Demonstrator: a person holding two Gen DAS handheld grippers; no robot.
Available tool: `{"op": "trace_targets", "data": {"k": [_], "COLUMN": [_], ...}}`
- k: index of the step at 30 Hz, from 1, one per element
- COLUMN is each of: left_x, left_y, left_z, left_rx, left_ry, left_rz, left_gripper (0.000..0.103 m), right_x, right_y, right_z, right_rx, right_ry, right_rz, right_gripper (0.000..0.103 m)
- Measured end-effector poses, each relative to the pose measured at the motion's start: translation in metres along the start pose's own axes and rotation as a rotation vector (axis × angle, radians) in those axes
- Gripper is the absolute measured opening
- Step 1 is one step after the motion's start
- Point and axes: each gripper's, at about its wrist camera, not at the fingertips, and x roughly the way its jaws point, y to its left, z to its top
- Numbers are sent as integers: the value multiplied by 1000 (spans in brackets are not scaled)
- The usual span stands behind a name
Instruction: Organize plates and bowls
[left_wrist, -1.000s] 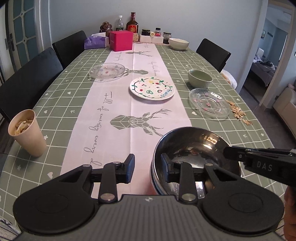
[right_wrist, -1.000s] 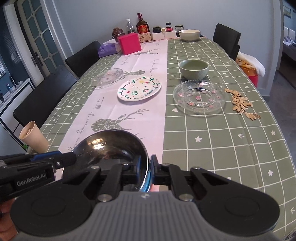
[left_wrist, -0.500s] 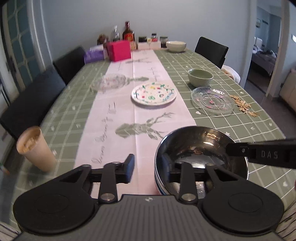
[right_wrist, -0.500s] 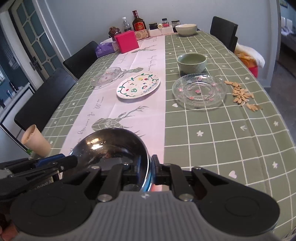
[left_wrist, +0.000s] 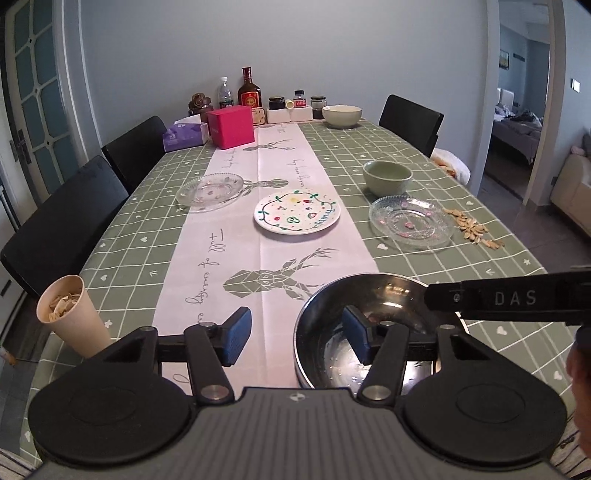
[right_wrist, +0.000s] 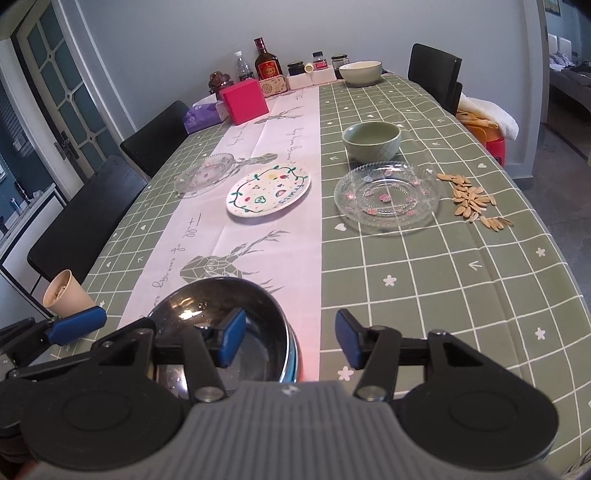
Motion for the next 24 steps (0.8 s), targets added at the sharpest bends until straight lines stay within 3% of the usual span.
{"op": "trace_targets", "data": {"k": [15,19,24], "left_x": [-42,-52,-56], "left_y": [-14,-25,-40], "left_z": [57,78,108], "left_rx": [-25,25,46], "left_ry": [-96,-143,-167], "left_rz": [-32,-49,-65], "left_gripper": [67,68,68], "right_x": [-64,-79,-95], "right_y": [-14,-23,-25], "right_z": [52,73,105], "right_rx": [119,170,122], "right_ry": [-130,-142,-190], "right_rz": [84,107,63], "right_gripper": [55,55,55]}}
